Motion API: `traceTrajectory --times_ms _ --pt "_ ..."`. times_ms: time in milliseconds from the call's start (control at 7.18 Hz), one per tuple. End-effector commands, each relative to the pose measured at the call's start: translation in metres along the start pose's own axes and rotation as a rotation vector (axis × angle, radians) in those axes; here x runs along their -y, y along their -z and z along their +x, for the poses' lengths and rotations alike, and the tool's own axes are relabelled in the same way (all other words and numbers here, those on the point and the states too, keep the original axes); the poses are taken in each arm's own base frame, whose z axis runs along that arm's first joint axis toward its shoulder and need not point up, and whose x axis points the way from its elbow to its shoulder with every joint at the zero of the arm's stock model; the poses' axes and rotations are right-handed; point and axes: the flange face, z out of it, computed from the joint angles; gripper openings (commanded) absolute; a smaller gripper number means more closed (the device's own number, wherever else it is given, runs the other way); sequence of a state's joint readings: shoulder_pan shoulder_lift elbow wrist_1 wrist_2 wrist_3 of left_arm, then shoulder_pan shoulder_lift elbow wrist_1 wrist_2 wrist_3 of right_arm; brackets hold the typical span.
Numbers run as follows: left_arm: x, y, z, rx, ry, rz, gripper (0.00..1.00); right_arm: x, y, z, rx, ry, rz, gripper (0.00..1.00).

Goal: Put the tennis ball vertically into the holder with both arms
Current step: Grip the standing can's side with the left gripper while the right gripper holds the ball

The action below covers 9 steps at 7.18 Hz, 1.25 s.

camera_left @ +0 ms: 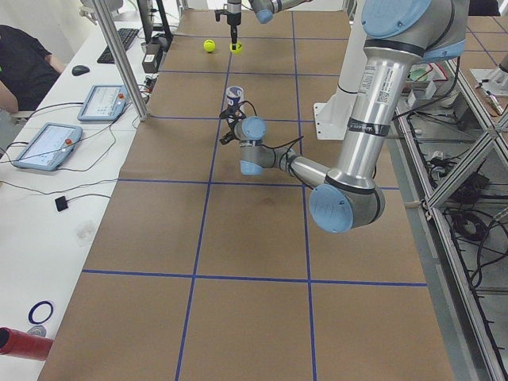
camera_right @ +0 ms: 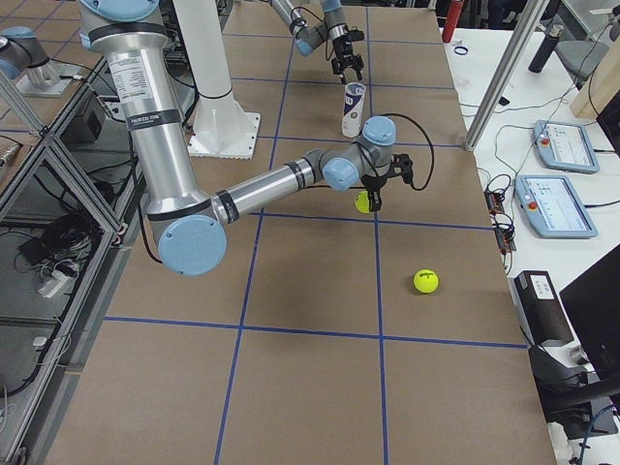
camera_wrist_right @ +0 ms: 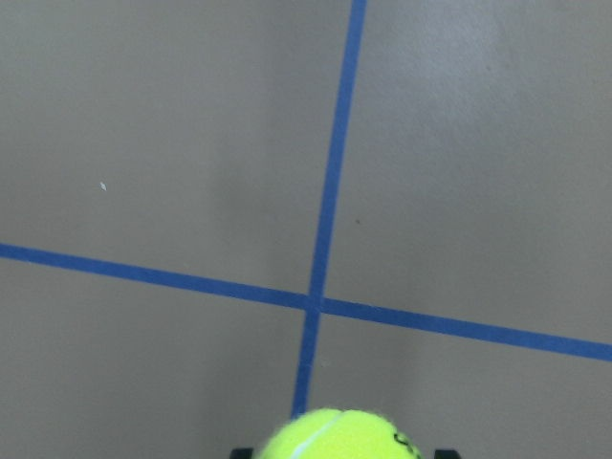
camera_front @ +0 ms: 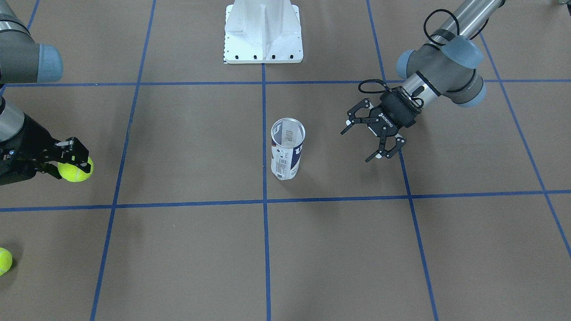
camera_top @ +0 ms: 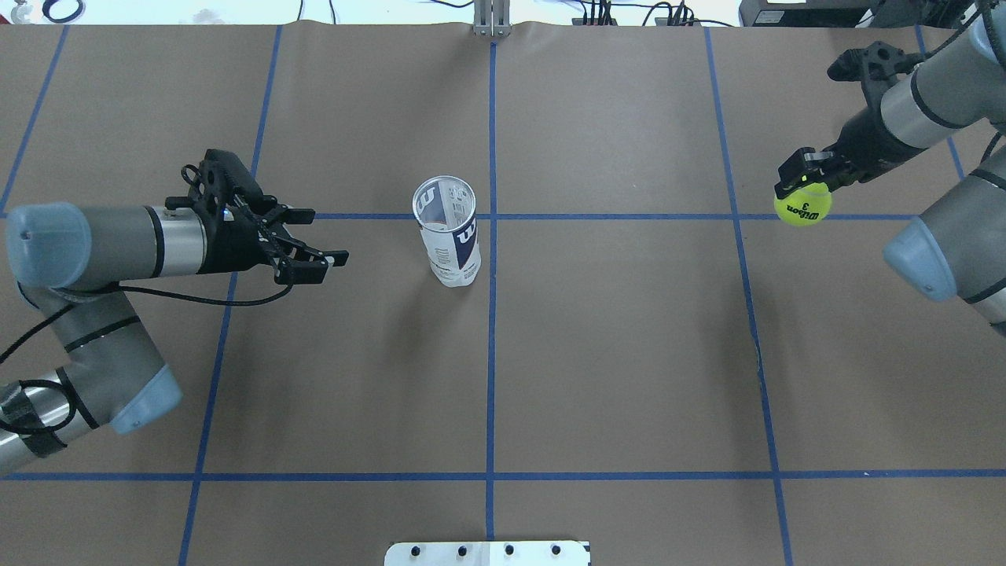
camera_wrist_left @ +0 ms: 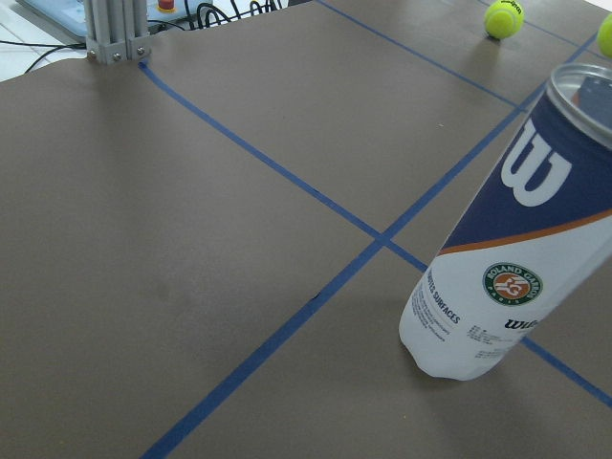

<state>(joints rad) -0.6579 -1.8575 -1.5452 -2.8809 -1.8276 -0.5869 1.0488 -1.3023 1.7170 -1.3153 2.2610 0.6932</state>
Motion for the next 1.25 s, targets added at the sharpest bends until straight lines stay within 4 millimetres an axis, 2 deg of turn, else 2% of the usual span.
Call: traceTrajectory --times_ms 0,139,278,418,557,835,1114 --pt "-0.016 -0.021 0.043 0.041 -0.003 0.119 0.98 0.010 0.019 -0.029 0.039 -0.039 0.025 0.00" --pt "-0.022 -0.037 0.071 0.050 0.002 0.145 0.98 0.013 0.029 -0.044 0.059 -0.044 0.014 0.00" --pt "-0.032 -0.053 0.091 0.065 0.006 0.155 0.98 0.016 0.040 -0.058 0.062 -0.060 0.012 0.00" --pt "-0.045 -0.061 0.109 0.070 0.010 0.156 0.98 0.019 0.050 -0.071 0.071 -0.075 0.012 0.00" --pt "-0.042 -0.068 0.123 0.062 0.013 0.168 0.98 0.024 0.057 -0.088 0.101 -0.122 0.006 0.00" --pt "-0.034 -0.091 0.131 0.064 0.016 0.173 0.98 0.029 0.067 -0.109 0.128 -0.162 0.010 0.00" --pt "-0.034 -0.097 0.127 0.092 0.012 0.181 0.98 0.029 0.068 -0.112 0.132 -0.159 0.012 0.00"
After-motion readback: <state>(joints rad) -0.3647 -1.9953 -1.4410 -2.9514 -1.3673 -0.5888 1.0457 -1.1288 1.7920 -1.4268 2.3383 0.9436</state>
